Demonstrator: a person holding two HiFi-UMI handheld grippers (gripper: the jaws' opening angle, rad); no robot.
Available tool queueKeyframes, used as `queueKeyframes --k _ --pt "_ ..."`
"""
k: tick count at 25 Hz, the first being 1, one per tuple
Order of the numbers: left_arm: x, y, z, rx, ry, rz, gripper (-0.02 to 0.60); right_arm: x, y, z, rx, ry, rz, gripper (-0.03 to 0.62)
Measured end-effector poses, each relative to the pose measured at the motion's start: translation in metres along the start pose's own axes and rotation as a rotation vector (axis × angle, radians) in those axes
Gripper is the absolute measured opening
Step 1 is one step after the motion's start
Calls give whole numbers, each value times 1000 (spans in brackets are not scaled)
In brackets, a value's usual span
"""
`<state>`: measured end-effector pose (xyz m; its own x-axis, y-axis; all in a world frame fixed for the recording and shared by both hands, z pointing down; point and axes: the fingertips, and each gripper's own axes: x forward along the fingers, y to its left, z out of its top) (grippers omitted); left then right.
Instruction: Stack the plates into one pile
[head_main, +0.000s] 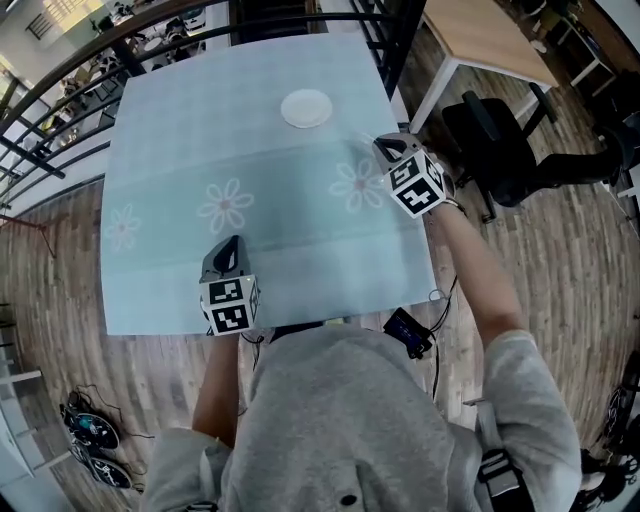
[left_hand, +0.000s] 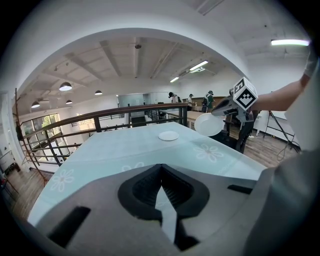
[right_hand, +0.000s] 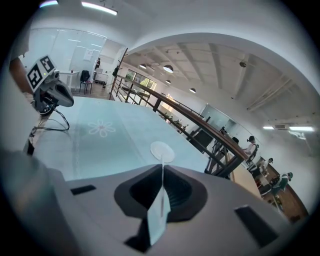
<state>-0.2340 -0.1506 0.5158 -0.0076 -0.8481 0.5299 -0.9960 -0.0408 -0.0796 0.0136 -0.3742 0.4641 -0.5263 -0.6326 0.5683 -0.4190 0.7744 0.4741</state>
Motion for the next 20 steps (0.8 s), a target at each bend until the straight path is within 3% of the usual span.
queueKeyframes --k 14,20 --pt "7 33 -2 -39 35 23 20 52 -51 76 -63 -57 -23 31" --pt "23 43 -4 -96 55 15 19 81 -54 96 -102 -47 -5 31"
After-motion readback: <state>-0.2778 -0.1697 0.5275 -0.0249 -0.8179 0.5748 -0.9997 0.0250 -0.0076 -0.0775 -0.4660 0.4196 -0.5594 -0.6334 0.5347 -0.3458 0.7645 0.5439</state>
